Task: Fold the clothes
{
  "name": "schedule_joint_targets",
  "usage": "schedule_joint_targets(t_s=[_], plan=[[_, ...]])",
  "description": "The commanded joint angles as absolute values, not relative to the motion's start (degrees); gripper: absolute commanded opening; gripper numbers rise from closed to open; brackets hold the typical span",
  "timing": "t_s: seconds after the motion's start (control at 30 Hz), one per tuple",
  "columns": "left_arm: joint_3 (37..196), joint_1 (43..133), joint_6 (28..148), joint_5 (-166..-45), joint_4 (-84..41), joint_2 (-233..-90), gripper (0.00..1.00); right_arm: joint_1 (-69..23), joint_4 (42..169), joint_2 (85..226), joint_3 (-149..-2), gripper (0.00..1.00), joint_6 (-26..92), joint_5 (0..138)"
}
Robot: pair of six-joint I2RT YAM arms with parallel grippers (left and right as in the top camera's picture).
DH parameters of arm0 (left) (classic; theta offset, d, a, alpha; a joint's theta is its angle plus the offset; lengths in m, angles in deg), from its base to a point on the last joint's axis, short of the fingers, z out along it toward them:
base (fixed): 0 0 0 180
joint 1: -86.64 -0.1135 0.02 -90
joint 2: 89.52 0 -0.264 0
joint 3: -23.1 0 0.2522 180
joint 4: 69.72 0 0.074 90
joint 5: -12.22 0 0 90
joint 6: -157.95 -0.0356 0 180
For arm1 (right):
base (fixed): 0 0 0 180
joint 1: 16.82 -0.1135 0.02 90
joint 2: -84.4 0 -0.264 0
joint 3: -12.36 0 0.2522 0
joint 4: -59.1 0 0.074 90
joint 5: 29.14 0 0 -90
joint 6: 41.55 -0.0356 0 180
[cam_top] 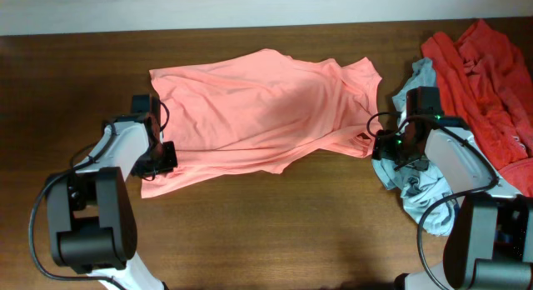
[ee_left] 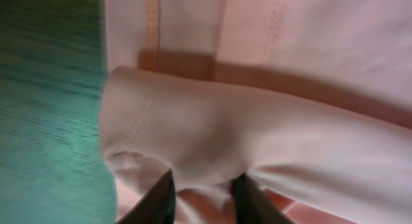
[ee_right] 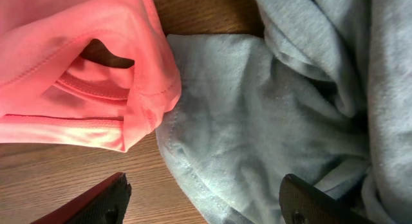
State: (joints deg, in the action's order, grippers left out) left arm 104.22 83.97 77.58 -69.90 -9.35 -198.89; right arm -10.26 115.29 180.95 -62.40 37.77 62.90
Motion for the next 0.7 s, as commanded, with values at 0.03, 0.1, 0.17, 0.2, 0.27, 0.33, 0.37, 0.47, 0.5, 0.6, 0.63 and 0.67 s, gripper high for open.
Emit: schedule_joint_targets(t_s=[0.03, 0.1, 0.17, 0.2, 0.27, 0.33, 0.37, 0.47, 0.5, 0.6, 0.63, 0.67], plan=[[101.29, 83.35, 77.60, -66.38, -12.69, -200.13, 0.55, -9.99, 115.03, 180.01, -63.55, 0.79, 37.71, 63.80], [101.29, 83.38, 77.58, -66.38, -14.51, -200.13, 0.51, -10.02, 115.05, 180.01, -63.55, 0.79, 37.71, 63.93], [101.29, 83.38, 77.58, -66.38, -15.29, -200.13, 0.19, -9.99, 115.05, 180.01, -63.55, 0.79, 37.73, 63.93], [101.29, 83.38, 77.58, -66.38, -15.27, -200.13, 0.08, -9.99, 115.05, 180.01, -63.55, 0.78, 37.73, 63.91], [101.31, 83.38, 77.58, -66.38, -15.23, -200.13, 0.01, -10.04, 114.88, 180.01, -63.55, 0.76, 37.73, 63.91], [101.33, 83.38, 77.58, -66.38, -15.16, -200.04, 0.01, -10.04, 114.59, 180.01, -63.55, 0.75, 37.73, 63.93], [101.51, 83.38, 77.58, -66.38, -14.88, -199.96, 0.01, -10.04, 114.44, 180.01, -63.55, 0.75, 37.73, 63.99], [102.53, 83.38, 77.58, -66.36, -13.22, -199.00, 0.01, -10.04, 114.24, 180.01, -63.55, 0.73, 37.77, 65.24], [102.80, 83.38, 77.58, -66.36, -12.93, -198.58, 0.01, -10.04, 114.07, 180.01, -63.55, 0.72, 37.82, 65.66], [103.30, 83.38, 77.58, -66.38, -12.91, -196.72, 0.01, -10.06, 112.63, 180.14, -63.55, 0.69, 40.81, 69.41], [103.30, 83.38, 77.58, -66.38, -13.15, -195.94, 0.01, -10.06, 111.66, 180.40, -63.55, 0.66, 41.21, 70.75], [103.30, 83.38, 77.58, -66.36, -13.31, -195.45, 0.01, -10.06, 110.96, 180.75, -63.55, 0.64, 41.21, 70.84]])
